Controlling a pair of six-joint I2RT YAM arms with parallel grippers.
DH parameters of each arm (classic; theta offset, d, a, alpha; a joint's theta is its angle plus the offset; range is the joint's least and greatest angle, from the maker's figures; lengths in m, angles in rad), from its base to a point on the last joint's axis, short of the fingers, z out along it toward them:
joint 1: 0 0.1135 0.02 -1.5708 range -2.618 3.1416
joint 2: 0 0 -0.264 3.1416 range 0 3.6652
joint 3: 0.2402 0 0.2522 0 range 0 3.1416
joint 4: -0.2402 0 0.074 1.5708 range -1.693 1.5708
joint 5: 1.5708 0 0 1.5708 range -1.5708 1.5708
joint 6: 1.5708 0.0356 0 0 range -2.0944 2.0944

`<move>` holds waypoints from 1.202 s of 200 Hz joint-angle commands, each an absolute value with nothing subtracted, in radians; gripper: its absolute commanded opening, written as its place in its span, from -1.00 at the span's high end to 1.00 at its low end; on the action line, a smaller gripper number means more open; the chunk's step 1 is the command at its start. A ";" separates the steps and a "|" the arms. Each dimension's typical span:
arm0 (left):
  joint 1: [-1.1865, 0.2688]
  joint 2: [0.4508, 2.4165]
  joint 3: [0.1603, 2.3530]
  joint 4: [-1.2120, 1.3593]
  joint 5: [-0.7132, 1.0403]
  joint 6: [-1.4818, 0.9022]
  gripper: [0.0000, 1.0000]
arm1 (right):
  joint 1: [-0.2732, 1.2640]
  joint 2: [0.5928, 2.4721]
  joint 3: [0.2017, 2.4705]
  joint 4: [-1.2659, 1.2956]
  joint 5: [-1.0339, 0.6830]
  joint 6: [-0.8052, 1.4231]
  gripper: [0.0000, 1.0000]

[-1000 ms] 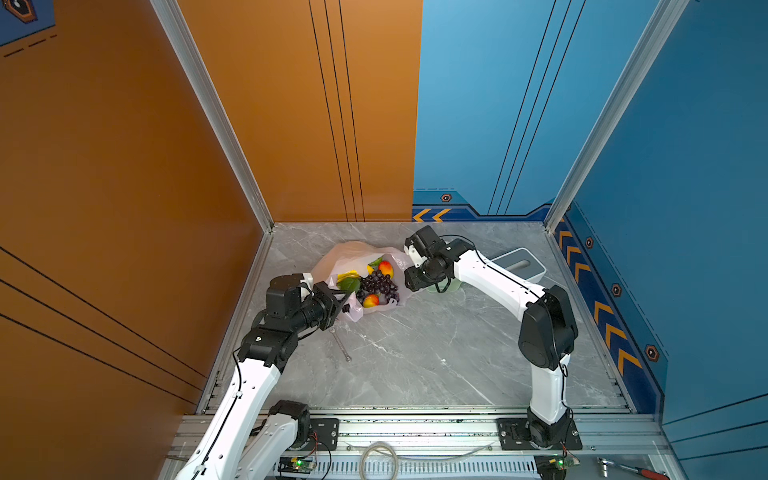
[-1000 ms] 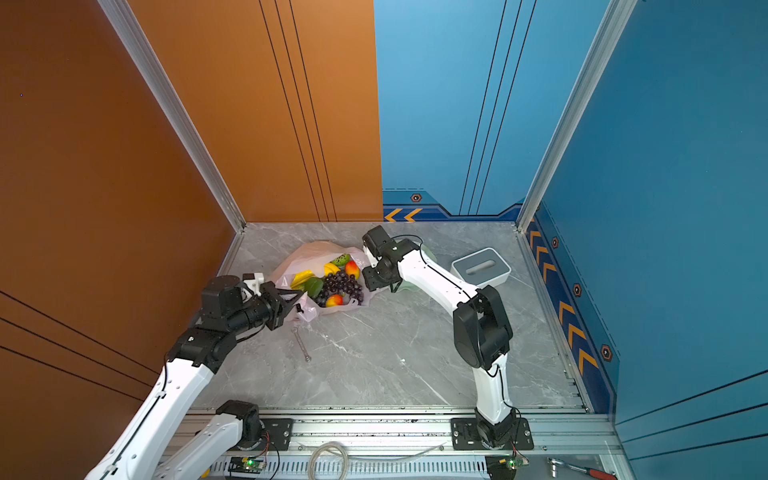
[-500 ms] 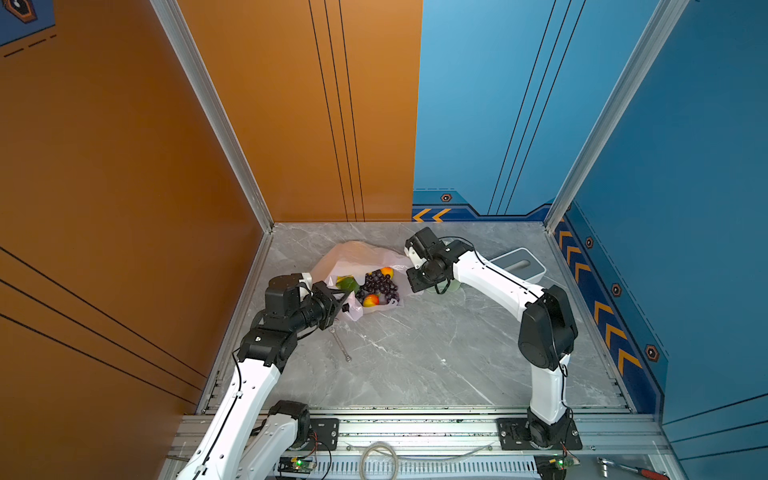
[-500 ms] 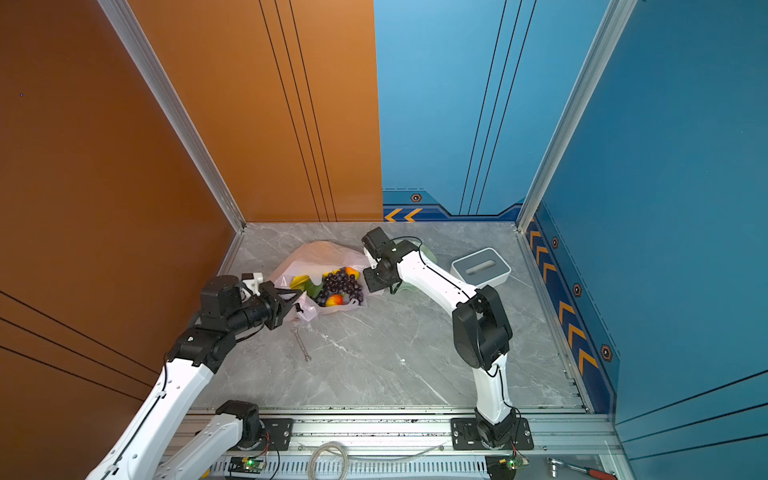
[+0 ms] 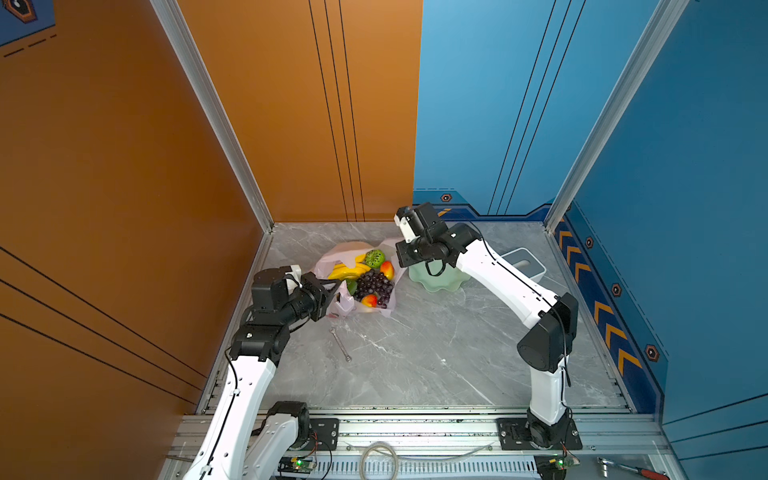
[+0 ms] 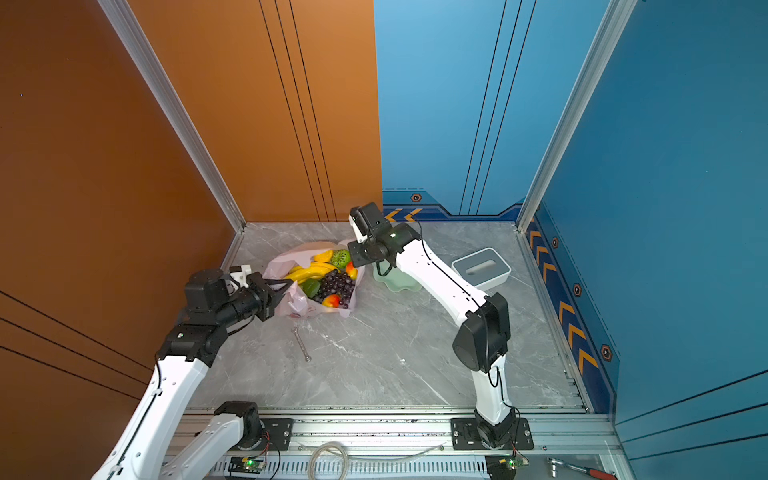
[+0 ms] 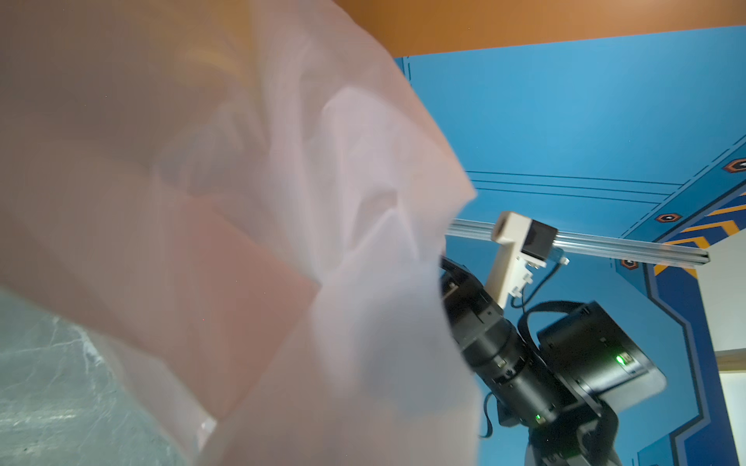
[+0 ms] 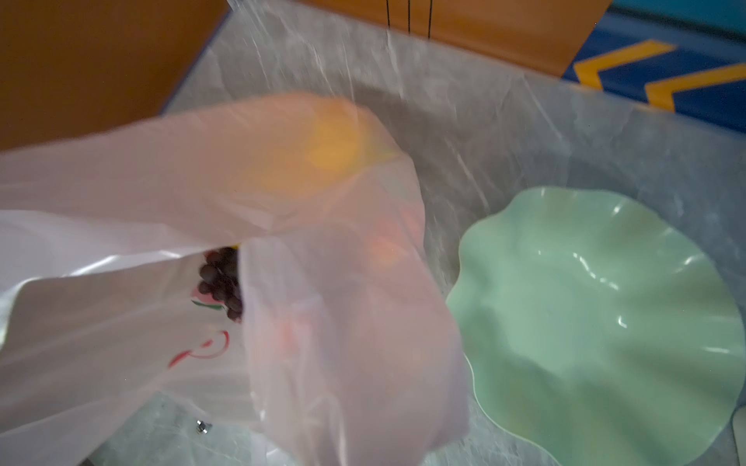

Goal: Place the fruits into the plastic bag

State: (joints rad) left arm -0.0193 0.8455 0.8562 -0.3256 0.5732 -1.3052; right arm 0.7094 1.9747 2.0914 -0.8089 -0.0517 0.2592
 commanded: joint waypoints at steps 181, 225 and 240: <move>0.164 0.974 1.070 0.137 0.685 -1.612 1.00 | 0.748 2.002 2.462 -0.391 -0.015 0.446 1.00; 0.166 0.973 1.076 0.075 0.703 -1.570 1.00 | 0.762 2.013 2.472 -0.421 -0.022 0.419 1.00; 0.166 0.964 1.063 0.052 0.713 -1.560 1.00 | 0.768 2.005 2.469 -0.456 -0.022 0.398 1.00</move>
State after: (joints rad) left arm 0.1574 0.9855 1.0496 0.0597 0.6857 -1.5990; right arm 0.7544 2.0129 2.4340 -0.4793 -0.0395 0.4240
